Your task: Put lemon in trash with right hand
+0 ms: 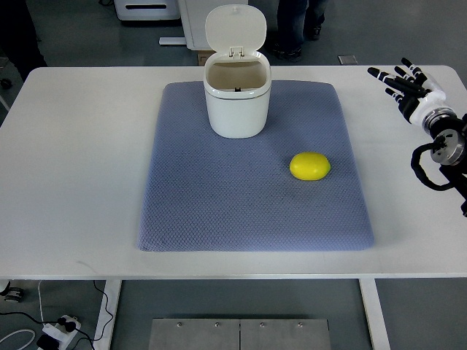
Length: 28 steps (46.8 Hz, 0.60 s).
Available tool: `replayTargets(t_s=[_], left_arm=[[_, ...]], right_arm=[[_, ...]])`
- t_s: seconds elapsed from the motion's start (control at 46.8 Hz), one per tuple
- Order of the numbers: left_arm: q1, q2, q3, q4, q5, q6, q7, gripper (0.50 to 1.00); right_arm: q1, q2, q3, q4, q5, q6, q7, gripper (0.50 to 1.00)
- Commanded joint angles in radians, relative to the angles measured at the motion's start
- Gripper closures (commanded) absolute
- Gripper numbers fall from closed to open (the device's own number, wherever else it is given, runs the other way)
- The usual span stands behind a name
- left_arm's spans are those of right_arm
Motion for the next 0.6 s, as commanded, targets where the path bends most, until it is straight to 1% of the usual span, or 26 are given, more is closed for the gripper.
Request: replayTargets(t_s=[0.0, 0.192, 0.577], left_arm=[[0.0, 0.0, 0.0, 0.0, 0.002, 0.003, 0.0, 0.5], [-0.008, 0.0, -0.002, 0.001, -0.003, 0.009, -0.003, 0.5], [-0.002, 0.0, 0.0, -0.003, 0.0, -0.002, -0.003, 0.5]], right_arm=[[0.0, 0.0, 0.0, 0.0, 0.0, 0.0, 0.0, 0.5], [0.0, 0.0, 0.001, 0.0, 0.0, 0.0, 0.0, 0.5], [0.005, 0.0, 0.017, 0.0, 0.0, 0.005, 0.015, 0.5]])
